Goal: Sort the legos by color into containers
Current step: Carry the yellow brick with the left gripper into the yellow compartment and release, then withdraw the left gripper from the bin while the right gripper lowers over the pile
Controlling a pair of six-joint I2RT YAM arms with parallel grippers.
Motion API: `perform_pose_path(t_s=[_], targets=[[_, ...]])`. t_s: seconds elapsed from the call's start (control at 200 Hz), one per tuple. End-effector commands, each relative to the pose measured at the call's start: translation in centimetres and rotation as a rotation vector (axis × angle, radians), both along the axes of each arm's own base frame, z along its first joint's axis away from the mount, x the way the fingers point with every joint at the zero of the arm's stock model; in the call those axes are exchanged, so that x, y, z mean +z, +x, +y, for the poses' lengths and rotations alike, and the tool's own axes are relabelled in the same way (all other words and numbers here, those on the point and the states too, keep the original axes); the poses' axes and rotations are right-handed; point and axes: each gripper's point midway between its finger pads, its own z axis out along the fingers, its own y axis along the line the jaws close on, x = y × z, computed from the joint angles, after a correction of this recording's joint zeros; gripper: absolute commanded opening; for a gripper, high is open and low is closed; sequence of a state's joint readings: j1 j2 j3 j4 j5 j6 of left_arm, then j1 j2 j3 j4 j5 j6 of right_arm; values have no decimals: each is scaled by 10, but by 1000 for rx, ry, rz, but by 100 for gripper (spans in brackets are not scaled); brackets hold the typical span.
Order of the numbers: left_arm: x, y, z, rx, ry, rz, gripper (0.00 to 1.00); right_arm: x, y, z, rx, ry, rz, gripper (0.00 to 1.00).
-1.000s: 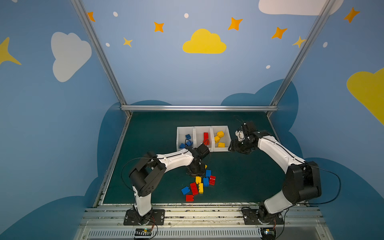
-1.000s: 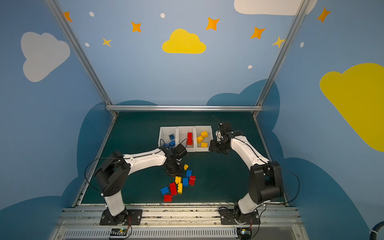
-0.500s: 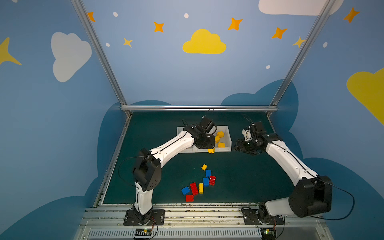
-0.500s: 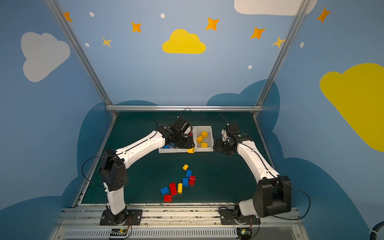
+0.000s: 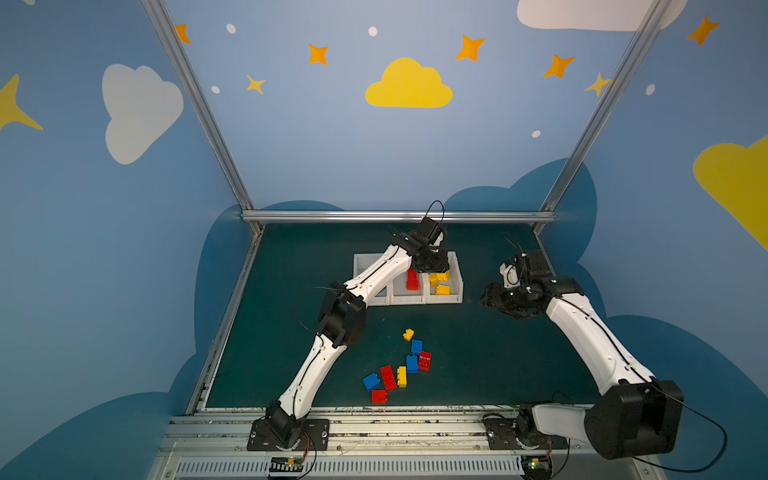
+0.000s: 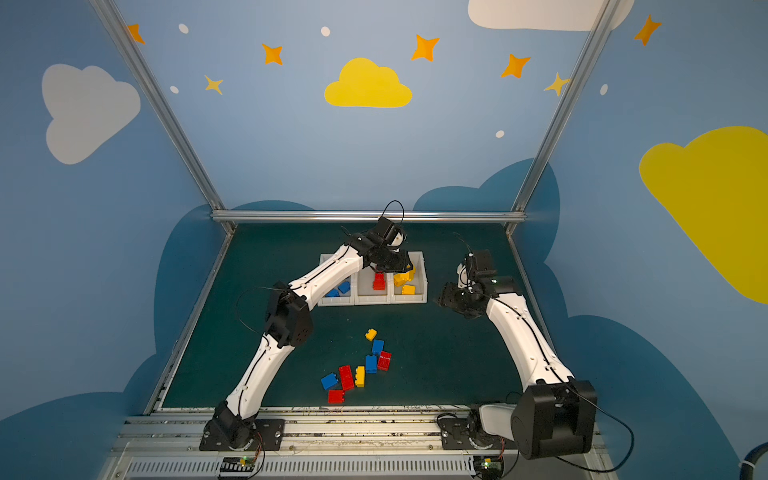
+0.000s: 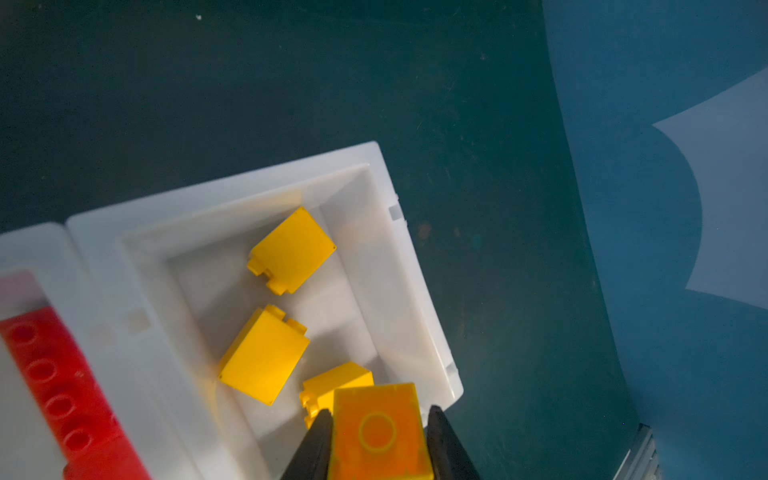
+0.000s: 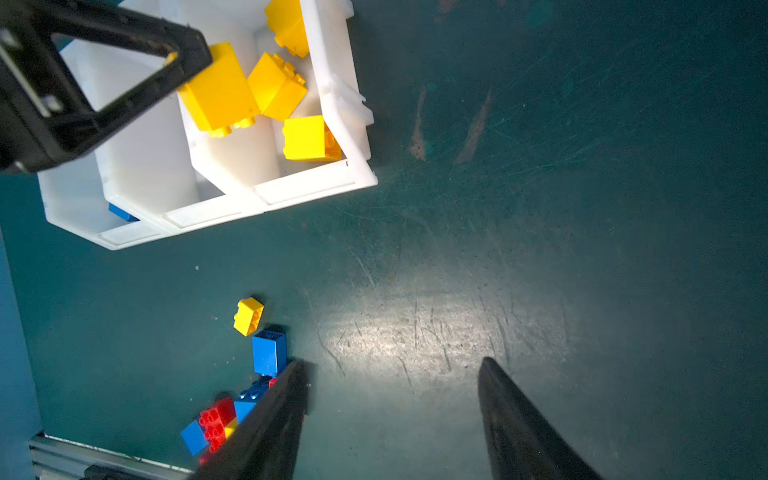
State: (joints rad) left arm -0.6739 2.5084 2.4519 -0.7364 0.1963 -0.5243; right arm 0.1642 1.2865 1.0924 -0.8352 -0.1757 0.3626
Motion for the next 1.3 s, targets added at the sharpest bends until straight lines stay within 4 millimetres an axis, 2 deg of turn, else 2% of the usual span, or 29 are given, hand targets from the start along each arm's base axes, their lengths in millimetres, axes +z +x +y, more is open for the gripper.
perform_pose_path(t_s=[0.0, 0.15, 0.3, 0.436, 0.586, 0.776, 0.921, 1.081, 1.292], targets=[[8, 4, -3, 5, -40, 10, 40, -1, -11, -5, -12, -9, 23, 66], [11, 3, -7, -12, -71, 16, 52, -1, -14, -6, -17, -9, 26, 67], [22, 3, -4, -15, -71, -7, 54, 1, -14, -6, -26, -5, 26, 67], [41, 1, -2, -19, -83, -41, 55, 2, -14, -6, -22, -6, 28, 67], [64, -8, 9, -38, -79, -83, 56, -1, -17, -2, 2, -11, 44, 67], [85, -14, 47, 15, -68, -151, 56, -11, -24, 7, 44, -37, 80, 67], [96, -23, 87, 86, -87, -178, 56, -17, -28, 19, 76, -55, 101, 67], [93, -37, 146, 192, -75, -177, 56, -25, -38, 45, 148, -87, 130, 67], [84, -68, 232, 357, -48, -182, 57, -44, -66, 88, 276, -132, 208, 67]])
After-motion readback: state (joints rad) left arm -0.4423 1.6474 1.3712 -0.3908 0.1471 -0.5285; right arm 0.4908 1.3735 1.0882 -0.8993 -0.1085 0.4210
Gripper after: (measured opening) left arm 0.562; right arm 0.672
